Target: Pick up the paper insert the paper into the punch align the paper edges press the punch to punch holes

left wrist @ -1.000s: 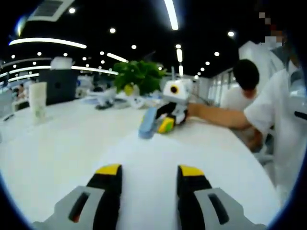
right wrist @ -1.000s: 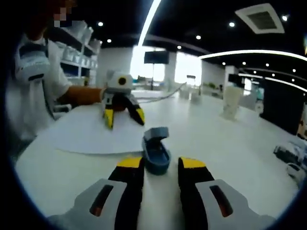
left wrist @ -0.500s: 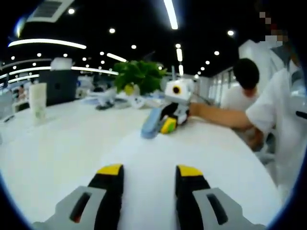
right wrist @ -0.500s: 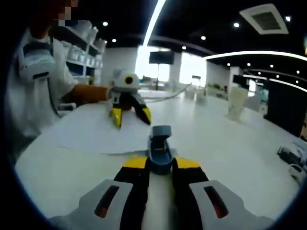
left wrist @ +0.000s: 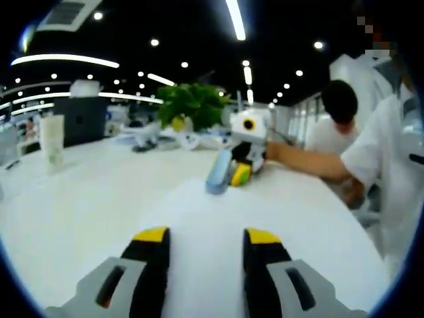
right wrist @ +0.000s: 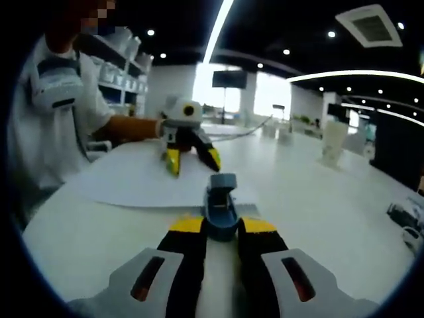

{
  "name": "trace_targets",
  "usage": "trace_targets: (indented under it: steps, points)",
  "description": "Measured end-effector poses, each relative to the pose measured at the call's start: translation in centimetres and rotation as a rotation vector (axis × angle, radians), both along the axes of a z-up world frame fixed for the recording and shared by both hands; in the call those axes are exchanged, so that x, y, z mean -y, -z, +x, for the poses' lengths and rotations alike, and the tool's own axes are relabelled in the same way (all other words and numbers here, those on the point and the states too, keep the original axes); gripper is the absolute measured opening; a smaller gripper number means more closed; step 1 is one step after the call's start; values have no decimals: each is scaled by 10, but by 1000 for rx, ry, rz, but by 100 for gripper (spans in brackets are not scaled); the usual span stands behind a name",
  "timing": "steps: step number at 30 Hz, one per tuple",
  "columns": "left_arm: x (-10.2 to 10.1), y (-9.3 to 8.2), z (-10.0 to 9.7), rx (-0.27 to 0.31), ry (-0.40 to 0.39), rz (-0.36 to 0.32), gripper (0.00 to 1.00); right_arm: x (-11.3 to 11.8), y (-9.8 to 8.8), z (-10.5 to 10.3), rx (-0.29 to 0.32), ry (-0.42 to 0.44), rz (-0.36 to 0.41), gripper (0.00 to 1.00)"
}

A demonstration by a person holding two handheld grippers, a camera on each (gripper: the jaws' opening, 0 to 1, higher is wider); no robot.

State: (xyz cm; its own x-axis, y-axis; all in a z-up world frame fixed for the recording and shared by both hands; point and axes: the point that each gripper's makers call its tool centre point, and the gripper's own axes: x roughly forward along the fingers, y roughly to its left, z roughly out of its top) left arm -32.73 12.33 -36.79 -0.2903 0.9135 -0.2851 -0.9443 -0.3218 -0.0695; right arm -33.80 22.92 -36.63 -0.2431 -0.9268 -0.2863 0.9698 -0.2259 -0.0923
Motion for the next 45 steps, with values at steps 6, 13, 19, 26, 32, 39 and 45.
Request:
trace_targets:
  steps: [6, 13, 19, 26, 32, 39, 45]
  points:
    - [0, 0, -3, -7, -2, -3, 45, 0, 0, 1, -2, -6, 2, 22]
    - [-1, -1, 0, -2, 7, 3, 47, 0, 0, 1, -3, -5, 0, 22]
    - [-1, -33, -2, 30, -13, 158, 47, -1, 1, 0, -1, -8, -2, 22]
    - [-43, -58, 8, -50, 68, 140, 36, -1, 1, 0, -1, -8, -3, 22]
    - [-85, -67, -8, -83, 97, 159, 21, -1, 1, -1, 0, -8, -5, 22]
    - [-107, -64, -17, -65, 130, 174, 5, -1, 1, -2, 7, -7, -8, 22]
    - [-110, -62, -19, -51, 145, 178, 4, -2, 1, -3, 11, -8, -11, 22]
